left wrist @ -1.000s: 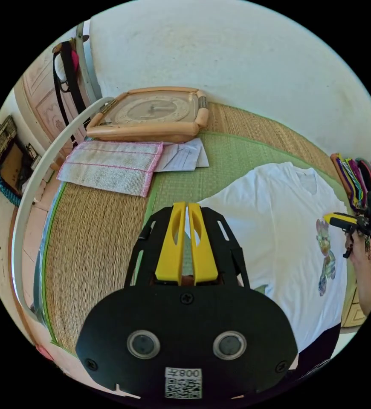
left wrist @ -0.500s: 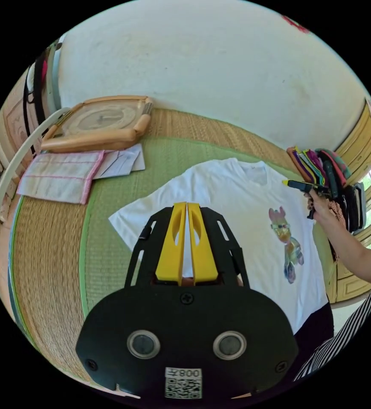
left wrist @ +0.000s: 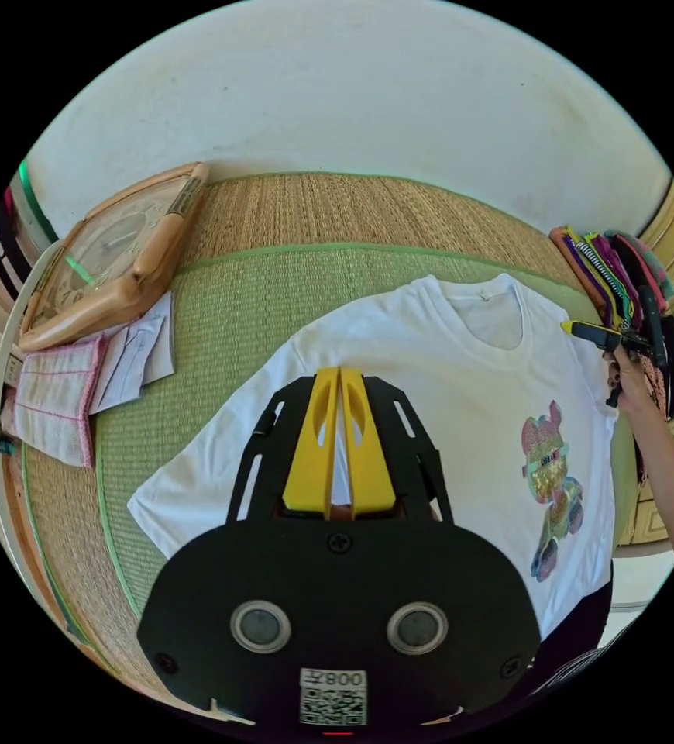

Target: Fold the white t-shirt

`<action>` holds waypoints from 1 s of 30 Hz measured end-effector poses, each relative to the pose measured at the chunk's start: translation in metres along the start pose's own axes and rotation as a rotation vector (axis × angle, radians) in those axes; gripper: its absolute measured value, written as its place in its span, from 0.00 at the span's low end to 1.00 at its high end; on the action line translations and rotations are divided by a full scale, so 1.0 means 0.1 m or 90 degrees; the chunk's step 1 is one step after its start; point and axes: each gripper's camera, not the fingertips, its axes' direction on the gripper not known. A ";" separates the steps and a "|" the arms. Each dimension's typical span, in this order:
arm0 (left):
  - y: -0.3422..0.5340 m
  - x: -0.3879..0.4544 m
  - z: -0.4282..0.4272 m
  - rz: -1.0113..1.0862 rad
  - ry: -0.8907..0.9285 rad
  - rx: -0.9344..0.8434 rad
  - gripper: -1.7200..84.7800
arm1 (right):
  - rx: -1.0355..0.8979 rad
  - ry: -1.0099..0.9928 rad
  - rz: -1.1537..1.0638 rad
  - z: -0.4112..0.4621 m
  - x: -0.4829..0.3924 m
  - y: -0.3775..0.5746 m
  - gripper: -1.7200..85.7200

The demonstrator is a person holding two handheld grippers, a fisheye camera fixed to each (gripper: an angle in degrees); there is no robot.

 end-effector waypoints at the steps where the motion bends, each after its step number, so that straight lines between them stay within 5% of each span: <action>1: 0.04 -0.01 -0.04 -0.006 -0.006 0.003 0.02 | -0.003 -0.002 0.003 -0.01 0.02 0.00 0.02; 6: 0.78 -0.04 -0.50 -0.015 0.086 0.037 0.02 | 0.013 -0.037 0.004 -0.41 0.16 0.43 0.02; 18: 1.97 -0.49 -0.64 -0.139 0.015 -0.079 0.02 | -0.066 0.034 0.075 -0.64 0.74 1.55 0.02; 30: 3.75 -0.58 -1.03 -0.248 0.227 -0.116 0.04 | -0.077 -0.111 0.118 -1.43 0.96 3.09 0.02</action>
